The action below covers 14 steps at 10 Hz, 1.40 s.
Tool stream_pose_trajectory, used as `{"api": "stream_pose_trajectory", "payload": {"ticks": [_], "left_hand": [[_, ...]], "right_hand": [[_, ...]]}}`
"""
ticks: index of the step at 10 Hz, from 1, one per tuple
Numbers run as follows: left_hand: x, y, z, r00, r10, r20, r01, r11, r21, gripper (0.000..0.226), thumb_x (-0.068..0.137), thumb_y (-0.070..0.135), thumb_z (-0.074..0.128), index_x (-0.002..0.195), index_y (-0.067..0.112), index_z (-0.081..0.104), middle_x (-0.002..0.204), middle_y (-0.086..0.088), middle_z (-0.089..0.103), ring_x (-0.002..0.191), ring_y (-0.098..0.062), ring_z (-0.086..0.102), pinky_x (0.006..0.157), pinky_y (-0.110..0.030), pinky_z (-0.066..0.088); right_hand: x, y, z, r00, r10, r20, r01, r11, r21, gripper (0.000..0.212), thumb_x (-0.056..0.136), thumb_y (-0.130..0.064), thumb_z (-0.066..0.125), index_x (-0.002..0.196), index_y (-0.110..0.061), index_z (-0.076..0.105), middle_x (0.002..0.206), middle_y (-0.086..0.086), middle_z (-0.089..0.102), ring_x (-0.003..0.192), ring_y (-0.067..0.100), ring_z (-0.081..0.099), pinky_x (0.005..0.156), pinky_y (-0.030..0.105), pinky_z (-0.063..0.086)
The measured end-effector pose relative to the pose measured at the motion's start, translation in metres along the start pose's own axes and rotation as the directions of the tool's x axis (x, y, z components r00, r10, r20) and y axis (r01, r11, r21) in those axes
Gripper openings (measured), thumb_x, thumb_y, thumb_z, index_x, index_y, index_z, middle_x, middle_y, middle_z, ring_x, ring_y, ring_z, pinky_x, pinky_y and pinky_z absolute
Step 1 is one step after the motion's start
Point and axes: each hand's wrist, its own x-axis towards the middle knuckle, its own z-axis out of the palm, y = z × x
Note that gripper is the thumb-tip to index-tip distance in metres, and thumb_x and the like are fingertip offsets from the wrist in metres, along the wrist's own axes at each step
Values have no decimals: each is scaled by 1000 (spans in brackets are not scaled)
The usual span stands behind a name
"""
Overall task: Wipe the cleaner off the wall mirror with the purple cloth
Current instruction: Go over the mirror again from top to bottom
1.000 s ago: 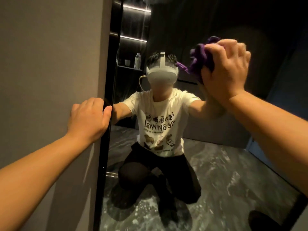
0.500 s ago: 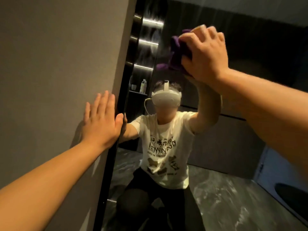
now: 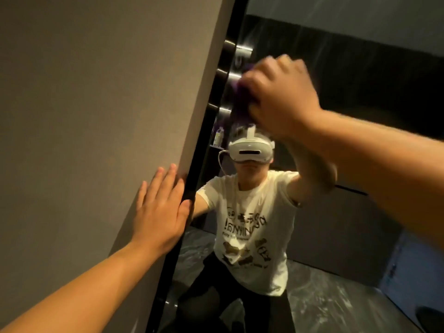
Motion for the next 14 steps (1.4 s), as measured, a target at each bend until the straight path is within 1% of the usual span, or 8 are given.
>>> {"api": "stream_pose_trajectory", "payload": {"ticks": [1,3,4,6,9,10,11,14], "left_hand": [[9,2,-5,997,3,-74,-9,996,-83,53,97,39,29,135,14,56,157,-4,34,147,-27,23,116,-57,19],[78,-3,-44,957,-180,-229,106,947,-303,52,98,35,27,137,13,54,151,-9,43,144,-31,31,114,-60,24],[105,0,-63,969,-185,-166,130,946,-296,56,98,39,23,141,14,49,154,-7,38,146,-27,26,117,-58,20],[170,20,-94,991,-65,-116,41,980,-196,56,96,38,26,142,16,49,157,-4,34,148,-24,23,119,-52,15],[267,47,-147,994,-79,-70,65,982,-180,59,96,39,23,147,17,42,161,-6,24,150,-24,14,121,-49,9],[290,53,-157,1000,-6,-30,3,994,-109,59,95,41,24,149,20,38,162,-6,19,151,-23,9,122,-48,6],[327,66,-163,997,56,-50,-59,996,-60,58,94,40,29,149,22,37,162,-9,19,150,-27,10,120,-51,6],[421,114,-193,993,-29,-113,13,991,-135,59,96,39,25,151,20,36,163,-10,15,151,-32,2,119,-59,6]], "right_hand": [[48,68,7,917,398,11,-397,916,-64,42,95,-36,46,133,-17,50,132,19,51,119,41,48,96,50,39],[-80,-87,23,965,-253,61,225,929,294,23,101,-40,47,115,-24,55,109,10,57,96,34,57,74,44,43],[-134,-132,37,966,-242,90,-45,186,982,25,95,-42,62,115,-27,59,125,-1,58,117,24,53,102,44,38],[45,48,21,987,-114,-113,128,984,121,30,104,-40,47,111,-17,66,103,15,64,85,38,62,65,47,49],[-2,58,53,991,-69,110,13,894,447,37,99,-35,59,112,0,56,113,14,60,109,36,57,87,46,47],[-35,34,78,977,-196,89,-32,275,961,57,95,-37,64,100,17,48,116,27,54,116,24,55,101,34,43],[47,126,43,856,-506,-106,517,829,212,30,103,-34,45,117,-13,62,110,14,65,99,29,60,82,40,50],[270,398,39,801,589,108,-589,807,-37,46,100,-28,38,144,-14,45,147,14,44,132,33,41,103,36,26]]}}
